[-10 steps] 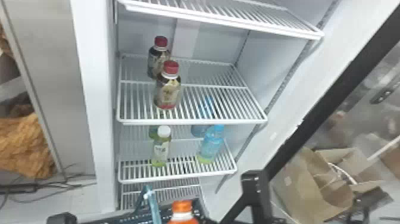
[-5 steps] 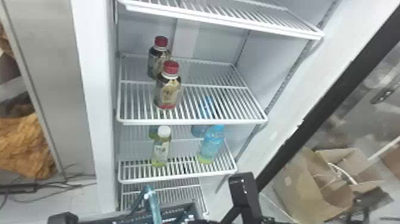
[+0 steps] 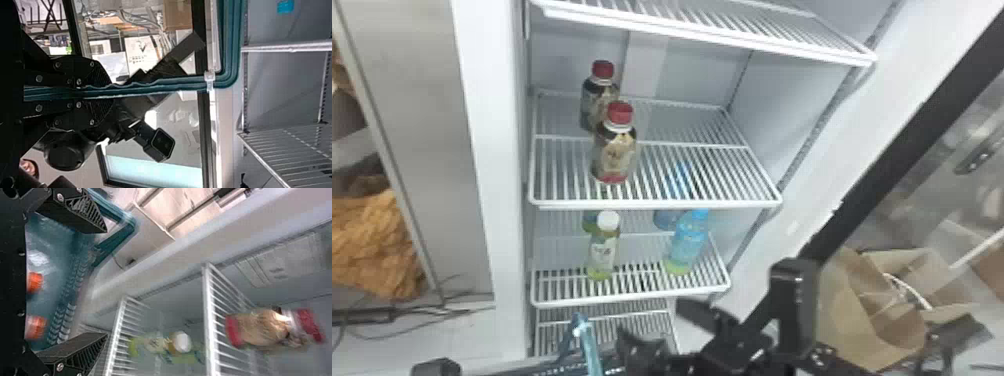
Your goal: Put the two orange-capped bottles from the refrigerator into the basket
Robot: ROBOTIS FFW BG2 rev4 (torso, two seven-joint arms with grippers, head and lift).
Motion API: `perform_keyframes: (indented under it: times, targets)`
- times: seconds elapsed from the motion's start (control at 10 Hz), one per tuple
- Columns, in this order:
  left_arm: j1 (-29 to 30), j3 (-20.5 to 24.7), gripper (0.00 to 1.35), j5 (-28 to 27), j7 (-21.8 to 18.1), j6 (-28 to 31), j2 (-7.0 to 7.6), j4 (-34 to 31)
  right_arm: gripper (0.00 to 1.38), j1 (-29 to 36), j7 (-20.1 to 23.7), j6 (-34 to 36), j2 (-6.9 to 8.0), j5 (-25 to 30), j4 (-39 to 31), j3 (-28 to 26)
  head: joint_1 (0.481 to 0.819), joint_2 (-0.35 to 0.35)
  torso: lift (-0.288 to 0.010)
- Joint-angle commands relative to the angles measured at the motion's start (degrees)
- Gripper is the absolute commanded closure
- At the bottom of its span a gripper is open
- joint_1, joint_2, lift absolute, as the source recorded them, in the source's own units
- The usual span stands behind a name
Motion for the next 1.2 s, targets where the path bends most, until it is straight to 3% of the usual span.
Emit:
perform_keyframes:
  times: [0.0, 0.6, 0.8, 1.1]
  targets:
    - [0.0, 0.0, 1.21, 0.0, 0.0, 0.0, -0.09, -0.1, 0.12, 2.7, -1.5, -14.0, 0.44, 0.2, 1.4, 0.2, 0.695, -0.35, -0.04]
    - [0.1, 0.1, 1.21, 0.0, 0.0, 0.0, -0.09, -0.1, 0.13, 10.0, -12.1, -57.8, 1.59, 1.2, 9.6, 1.8, 0.695, -0.35, -0.04]
    - [0.3, 0.1, 1.21, 0.0, 0.0, 0.0, -0.18, -0.1, 0.13, 12.0, -14.2, -63.1, 2.91, 2.3, 10.6, 1.0, 0.695, -0.35, -0.04]
    - [0.4, 0.1, 1.21, 0.0, 0.0, 0.0, -0.18, -0.1, 0.13, 14.0, -14.2, -64.1, 4.49, 2.8, 10.3, -1.2, 0.695, -0.35, -0.04]
